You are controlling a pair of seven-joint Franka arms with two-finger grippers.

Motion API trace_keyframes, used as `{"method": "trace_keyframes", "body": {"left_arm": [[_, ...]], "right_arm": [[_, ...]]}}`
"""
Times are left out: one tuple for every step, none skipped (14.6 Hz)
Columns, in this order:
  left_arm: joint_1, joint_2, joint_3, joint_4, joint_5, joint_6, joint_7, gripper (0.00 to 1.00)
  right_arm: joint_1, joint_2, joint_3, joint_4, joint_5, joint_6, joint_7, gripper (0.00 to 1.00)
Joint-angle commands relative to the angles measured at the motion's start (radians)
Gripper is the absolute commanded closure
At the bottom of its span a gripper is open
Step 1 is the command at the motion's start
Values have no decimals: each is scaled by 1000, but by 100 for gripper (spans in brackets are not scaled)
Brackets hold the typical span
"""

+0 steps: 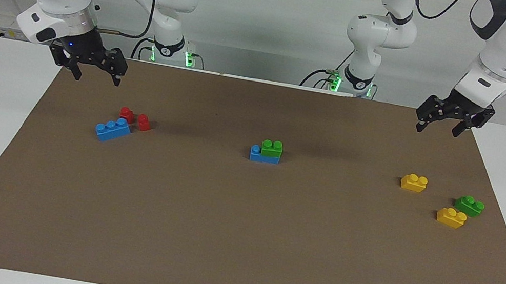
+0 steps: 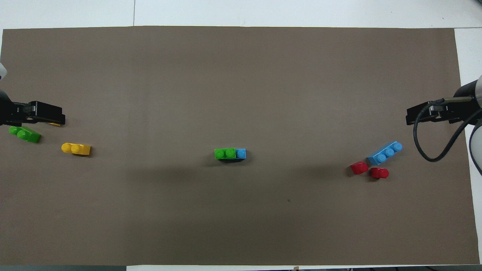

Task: Remove green block with left arm and hold with right

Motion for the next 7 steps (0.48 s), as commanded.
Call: {"method": "trace_keyframes", "body": {"left_arm": [[10,-27,-2,-13,-18,-18,13,0],[9,-29,-2,-11,-18,-21,12,0],[9,-29,-4,-13,-18,-21,12,0],[9,-29,-4,-13,-18,-21,10,0],[9,-29,-4,-13,-18,-21,9,0],[10,-29,-2,-11,-18,-21,10,0],[10,-29,-2,-11,-18,-21,10,0]], "right_arm": [[-18,-9,10,-9,-2,-4,-14,0],[-18,-7,10,-4,-2,0,-14,0],[-18,-7,10,-5,-2,-1,-16,0],[-16,-7,11,-5,-2,-1,-16,0],[-7,-9,11,-7,-2,-4,-28,0],[-8,-9,11,-5,-2,0,-29,0],[-16,-6,13,-4,2,16,-31,0]]}}
